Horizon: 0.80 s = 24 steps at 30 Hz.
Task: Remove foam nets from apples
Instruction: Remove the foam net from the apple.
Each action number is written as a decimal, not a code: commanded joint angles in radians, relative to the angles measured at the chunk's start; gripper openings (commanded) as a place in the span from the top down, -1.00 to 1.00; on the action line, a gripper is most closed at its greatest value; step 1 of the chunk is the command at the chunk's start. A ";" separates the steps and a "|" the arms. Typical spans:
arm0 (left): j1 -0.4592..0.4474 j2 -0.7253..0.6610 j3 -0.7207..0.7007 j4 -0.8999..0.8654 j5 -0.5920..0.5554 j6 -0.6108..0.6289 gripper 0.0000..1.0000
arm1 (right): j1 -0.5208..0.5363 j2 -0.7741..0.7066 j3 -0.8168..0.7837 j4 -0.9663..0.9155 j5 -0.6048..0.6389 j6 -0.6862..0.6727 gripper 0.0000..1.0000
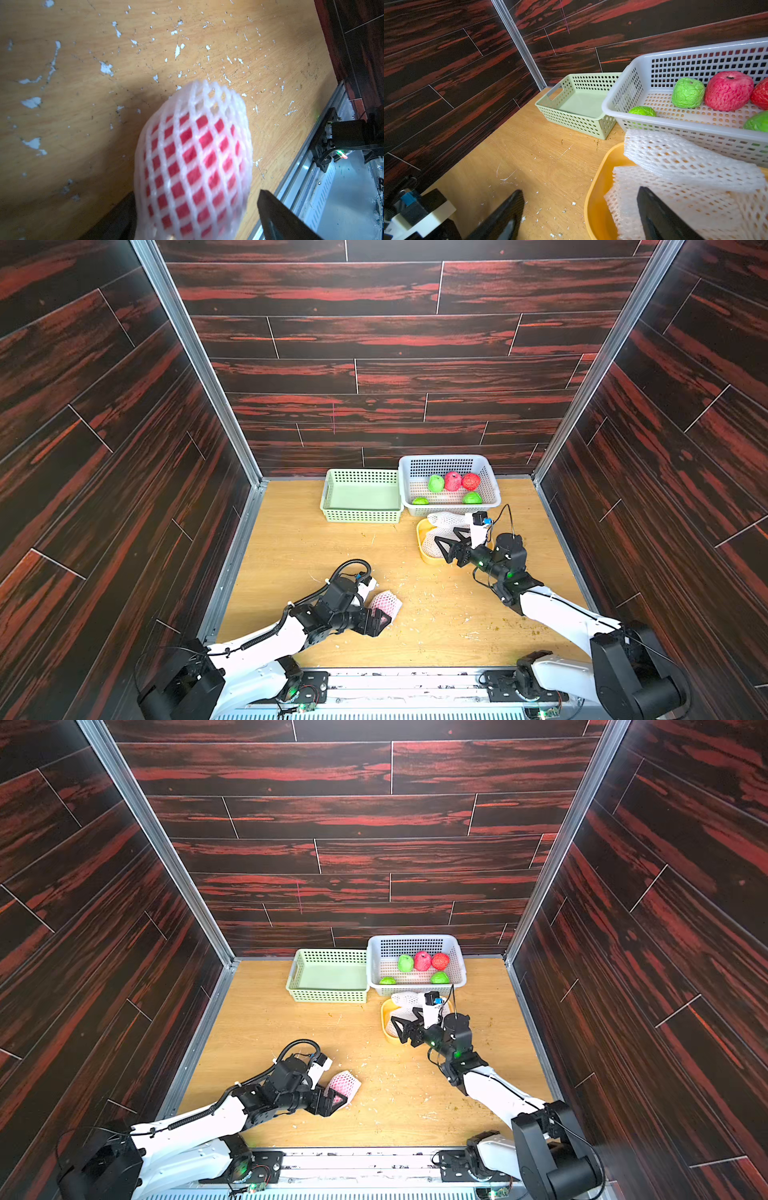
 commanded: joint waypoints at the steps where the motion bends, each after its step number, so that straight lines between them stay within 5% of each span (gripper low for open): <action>1: -0.006 -0.023 -0.022 0.020 0.004 -0.017 -0.79 | 0.003 0.019 0.013 0.004 -0.011 0.008 -0.77; 5: -0.011 -0.024 -0.012 -0.007 -0.007 -0.033 -0.75 | 0.003 0.022 0.017 0.002 -0.013 0.007 -0.78; 7: -0.025 -0.038 -0.010 -0.030 -0.024 -0.040 -0.99 | 0.003 0.019 0.014 0.003 -0.010 0.006 -0.78; 15: -0.073 -0.105 -0.031 -0.099 -0.102 -0.099 -1.00 | 0.004 0.027 0.014 0.011 -0.016 0.010 -0.78; 24: -0.114 -0.024 0.002 -0.140 -0.178 -0.106 -0.87 | 0.003 0.022 0.011 0.008 -0.010 0.009 -0.77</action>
